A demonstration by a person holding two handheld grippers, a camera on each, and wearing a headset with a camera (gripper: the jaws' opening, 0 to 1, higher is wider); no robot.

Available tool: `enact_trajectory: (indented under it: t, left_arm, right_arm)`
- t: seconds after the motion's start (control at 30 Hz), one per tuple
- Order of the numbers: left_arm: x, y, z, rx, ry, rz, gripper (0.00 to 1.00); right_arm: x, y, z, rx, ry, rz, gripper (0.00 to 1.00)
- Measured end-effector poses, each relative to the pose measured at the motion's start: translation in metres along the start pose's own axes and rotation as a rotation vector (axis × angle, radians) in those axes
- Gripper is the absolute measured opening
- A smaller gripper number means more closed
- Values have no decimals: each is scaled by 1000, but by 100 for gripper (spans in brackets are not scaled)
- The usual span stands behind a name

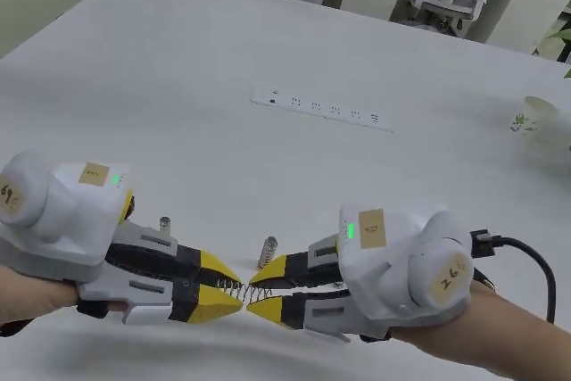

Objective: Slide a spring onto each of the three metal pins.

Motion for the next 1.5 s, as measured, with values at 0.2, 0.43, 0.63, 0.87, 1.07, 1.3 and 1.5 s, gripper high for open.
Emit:
enact_trajectory:
  t: [0.2,0.43,0.63,0.87,1.07,1.3,1.5]
  left_arm:
    - [0,0,1,0,0,6,4]
    - [1,0,2,1,6,-6,3]
    - [3,1,1,-1,10,-19,3]
    - [5,1,1,-4,12,-23,3]
    - [6,0,1,-9,4,-26,3]
    - [7,0,0,-16,1,-28,3]
    - [6,-1,0,-15,-3,-27,3]
  right_arm:
    - [1,0,0,-3,-2,0,7]
    - [0,0,0,4,1,10,7]
    - [-1,-1,-1,8,14,22,7]
    - [-2,-1,-1,10,27,25,8]
    - [-3,-1,-2,19,36,24,8]
    - [-5,-3,-6,9,41,21,8]
    - [-5,-5,-15,8,74,16,9]
Point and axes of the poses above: the centre of the closed fingertips' face, and the gripper's own axes: y roughly forward along the fingers, x roughly to its right, z roughly out of its top, the point moved 8 cm from there along -y, roughly backward along the fingers, and after that the axes turned 13 degrees about z, right-handed, at the moved point
